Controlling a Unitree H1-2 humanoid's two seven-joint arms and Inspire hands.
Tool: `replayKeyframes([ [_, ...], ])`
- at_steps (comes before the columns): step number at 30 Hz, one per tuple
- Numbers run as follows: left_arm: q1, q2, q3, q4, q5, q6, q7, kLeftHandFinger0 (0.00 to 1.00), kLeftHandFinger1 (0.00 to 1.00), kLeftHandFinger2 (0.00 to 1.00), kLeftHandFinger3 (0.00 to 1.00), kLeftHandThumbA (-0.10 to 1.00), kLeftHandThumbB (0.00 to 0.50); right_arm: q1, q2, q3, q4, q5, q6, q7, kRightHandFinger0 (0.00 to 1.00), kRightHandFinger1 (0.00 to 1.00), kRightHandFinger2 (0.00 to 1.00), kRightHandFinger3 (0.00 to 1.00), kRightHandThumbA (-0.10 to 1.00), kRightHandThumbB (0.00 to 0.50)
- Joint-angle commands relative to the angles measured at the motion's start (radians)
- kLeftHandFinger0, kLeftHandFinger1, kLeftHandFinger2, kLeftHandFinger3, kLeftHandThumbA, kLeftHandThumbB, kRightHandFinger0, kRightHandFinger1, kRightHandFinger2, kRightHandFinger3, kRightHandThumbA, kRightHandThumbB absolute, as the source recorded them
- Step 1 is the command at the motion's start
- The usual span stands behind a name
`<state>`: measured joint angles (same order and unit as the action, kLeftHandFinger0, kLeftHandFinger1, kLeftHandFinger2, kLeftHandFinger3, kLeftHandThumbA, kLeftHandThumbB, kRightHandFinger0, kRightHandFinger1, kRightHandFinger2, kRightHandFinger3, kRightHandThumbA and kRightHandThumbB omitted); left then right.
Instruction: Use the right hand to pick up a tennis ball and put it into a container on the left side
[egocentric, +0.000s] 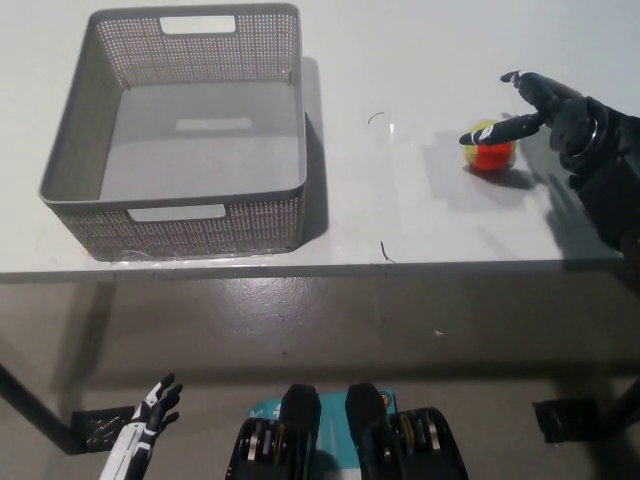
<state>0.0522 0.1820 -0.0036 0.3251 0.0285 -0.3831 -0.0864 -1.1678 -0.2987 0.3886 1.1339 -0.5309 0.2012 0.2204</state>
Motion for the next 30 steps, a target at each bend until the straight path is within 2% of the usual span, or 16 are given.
replayKeyframes([
  [1, -0.005, 0.019, 0.0, -0.009, 0.007, -0.025, -0.007, 1.0, 1.0, 1.0, 1.0, 1.0, 0.276, -0.071, -0.003, 0.008, 0.015, 0.001, -0.049, -0.019, 1.0, 1.0, 1.0, 1.0, 1.0, 0.491],
  [30, -0.007, 0.025, -0.005, -0.016, 0.02, -0.013, -0.009, 1.0, 1.0, 1.0, 1.0, 1.0, 0.287, -0.061, 0.018, 0.016, 0.162, 0.015, -0.083, -0.059, 1.0, 1.0, 1.0, 1.0, 1.0, 0.493],
])
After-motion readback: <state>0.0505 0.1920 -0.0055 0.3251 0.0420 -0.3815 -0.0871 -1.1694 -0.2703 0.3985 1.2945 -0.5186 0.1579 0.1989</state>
